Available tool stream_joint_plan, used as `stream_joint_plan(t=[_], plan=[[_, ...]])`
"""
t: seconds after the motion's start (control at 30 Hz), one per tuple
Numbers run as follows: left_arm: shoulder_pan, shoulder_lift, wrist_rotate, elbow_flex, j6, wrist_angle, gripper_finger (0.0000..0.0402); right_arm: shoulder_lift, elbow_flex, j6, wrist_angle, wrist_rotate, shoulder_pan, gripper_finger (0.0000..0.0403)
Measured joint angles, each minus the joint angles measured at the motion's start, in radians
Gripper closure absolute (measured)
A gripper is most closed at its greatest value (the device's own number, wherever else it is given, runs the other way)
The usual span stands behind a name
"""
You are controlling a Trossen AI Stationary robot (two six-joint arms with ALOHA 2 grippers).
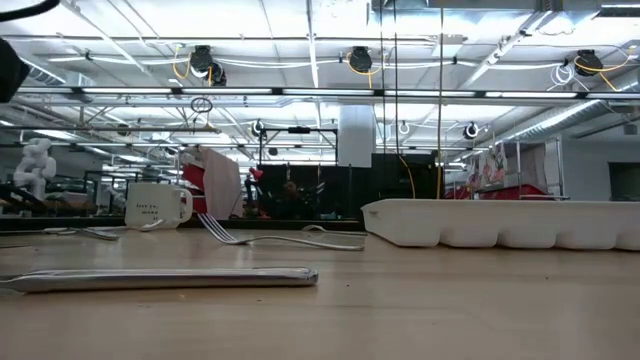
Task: Sort silverware
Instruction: Put the silver spoon into the silverware tray
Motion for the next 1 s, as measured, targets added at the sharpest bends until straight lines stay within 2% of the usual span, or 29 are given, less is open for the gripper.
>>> stream_joint_plan(t=[0.3,0.47,0.67,0.9,1.0], plan=[[-0.019,0.023,0.029,-0.001,0.002,0.007,0.021,0.0,0.0,0.026,-0.001,0.0,0.0,0.0264],[-0.02,0.023,0.063,-0.043,0.046,0.02,0.021,0.0,0.0,0.044,-0.002,-0.001,0.0,0.0264],[-0.018,0.023,0.078,-0.105,0.075,0.165,0.021,0.0,-0.001,0.053,-0.002,-0.05,0.001,0.0264],[-0.016,0.017,0.089,-0.146,0.077,0.212,0.0211,0.0,-0.001,0.058,-0.002,-0.05,0.001,0.0264],[-0.014,0.015,0.099,-0.183,0.077,0.251,0.0226,0.0,-0.001,0.081,-0.002,-0.05,0.001,0.0264]])
